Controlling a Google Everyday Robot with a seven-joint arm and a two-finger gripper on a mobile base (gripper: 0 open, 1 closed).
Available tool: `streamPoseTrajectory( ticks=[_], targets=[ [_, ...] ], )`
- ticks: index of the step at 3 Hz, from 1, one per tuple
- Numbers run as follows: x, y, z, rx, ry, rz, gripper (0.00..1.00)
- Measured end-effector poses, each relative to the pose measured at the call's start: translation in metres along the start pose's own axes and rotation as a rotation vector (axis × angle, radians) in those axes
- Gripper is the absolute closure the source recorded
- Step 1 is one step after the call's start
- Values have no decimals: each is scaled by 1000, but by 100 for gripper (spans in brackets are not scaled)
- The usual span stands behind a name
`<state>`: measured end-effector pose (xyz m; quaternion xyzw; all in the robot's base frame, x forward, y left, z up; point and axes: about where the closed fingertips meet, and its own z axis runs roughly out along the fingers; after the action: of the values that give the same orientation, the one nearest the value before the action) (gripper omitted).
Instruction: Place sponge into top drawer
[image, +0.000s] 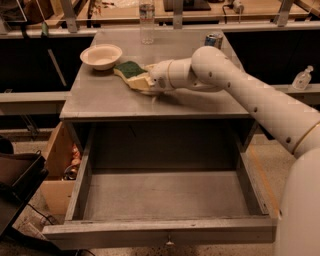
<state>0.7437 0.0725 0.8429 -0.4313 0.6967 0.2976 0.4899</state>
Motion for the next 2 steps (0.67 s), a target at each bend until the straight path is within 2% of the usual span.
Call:
streamPoseTrajectory(
  ticks=[1,2],
  targets=[
    [-7,2,-45,23,41,-33,100],
    [-12,19,-105,24,83,-72,100]
  ],
)
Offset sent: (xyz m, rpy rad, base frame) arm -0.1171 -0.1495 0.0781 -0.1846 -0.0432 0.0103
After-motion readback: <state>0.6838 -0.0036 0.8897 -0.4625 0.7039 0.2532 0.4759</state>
